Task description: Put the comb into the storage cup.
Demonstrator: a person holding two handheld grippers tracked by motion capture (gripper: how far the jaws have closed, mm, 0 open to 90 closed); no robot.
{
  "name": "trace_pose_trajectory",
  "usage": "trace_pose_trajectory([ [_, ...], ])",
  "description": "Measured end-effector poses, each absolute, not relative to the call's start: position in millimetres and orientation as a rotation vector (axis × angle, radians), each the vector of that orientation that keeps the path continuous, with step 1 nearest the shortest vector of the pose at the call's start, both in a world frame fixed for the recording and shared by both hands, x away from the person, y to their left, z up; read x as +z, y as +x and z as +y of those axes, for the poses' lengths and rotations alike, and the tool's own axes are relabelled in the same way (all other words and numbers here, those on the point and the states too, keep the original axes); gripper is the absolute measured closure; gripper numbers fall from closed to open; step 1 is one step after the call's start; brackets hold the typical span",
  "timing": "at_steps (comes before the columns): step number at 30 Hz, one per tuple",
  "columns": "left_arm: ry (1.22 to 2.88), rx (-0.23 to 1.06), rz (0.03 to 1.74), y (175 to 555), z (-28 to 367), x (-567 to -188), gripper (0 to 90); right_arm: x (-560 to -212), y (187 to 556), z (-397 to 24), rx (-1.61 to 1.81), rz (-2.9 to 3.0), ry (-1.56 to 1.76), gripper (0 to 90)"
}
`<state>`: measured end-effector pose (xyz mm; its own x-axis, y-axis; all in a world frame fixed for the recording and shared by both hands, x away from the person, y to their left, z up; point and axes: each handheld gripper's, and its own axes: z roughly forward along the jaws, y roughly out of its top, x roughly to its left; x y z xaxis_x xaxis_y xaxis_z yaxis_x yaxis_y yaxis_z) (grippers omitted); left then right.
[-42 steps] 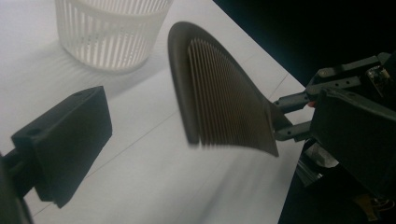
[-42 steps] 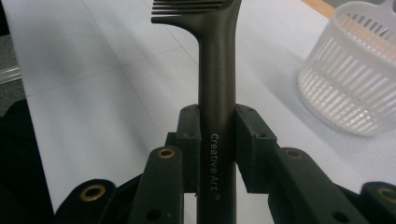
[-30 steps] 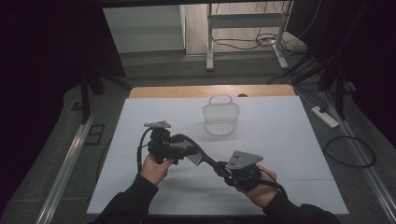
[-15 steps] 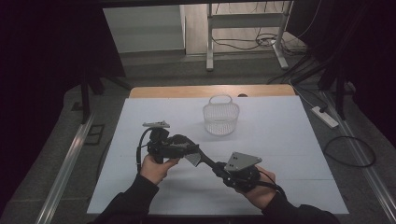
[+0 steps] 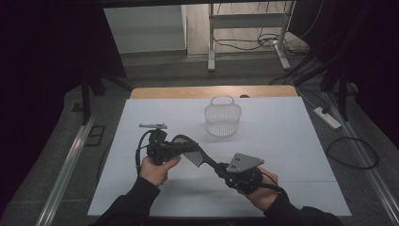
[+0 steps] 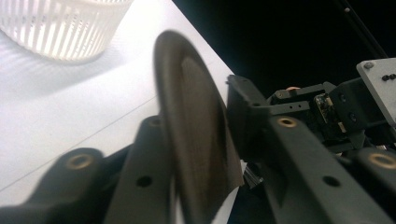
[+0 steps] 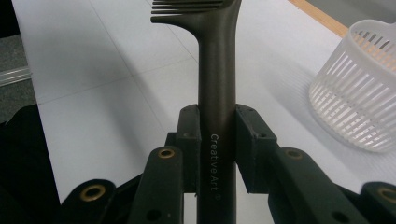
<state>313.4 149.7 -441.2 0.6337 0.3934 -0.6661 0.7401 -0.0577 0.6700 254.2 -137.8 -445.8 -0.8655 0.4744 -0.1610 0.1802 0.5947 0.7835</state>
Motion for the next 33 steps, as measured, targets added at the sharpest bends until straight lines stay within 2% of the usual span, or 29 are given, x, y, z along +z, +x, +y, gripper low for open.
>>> trace_pose_trajectory([
  [8, 1.593, -0.476, 0.944, 314.6, 150.6, -446.4, 83.3, -448.2, 254.9, -136.5, 1.138, 2.475, 0.523, 72.0],
  [20, 1.596, -0.449, 0.954, 312.5, 149.8, -442.9, 84.5, -450.0, 256.5, -135.2, 1.138, 2.47, 0.523, 70.3],
  [30, 1.632, -0.388, 0.96, 311.9, 150.5, -439.1, 84.6, -446.7, 259.4, -138.5, 1.176, 2.472, 0.538, 43.6],
  [33, 1.638, -0.376, 0.959, 311.8, 150.7, -437.6, 84.6, -445.8, 261.1, -140.2, 1.193, 2.469, 0.552, 37.9],
])
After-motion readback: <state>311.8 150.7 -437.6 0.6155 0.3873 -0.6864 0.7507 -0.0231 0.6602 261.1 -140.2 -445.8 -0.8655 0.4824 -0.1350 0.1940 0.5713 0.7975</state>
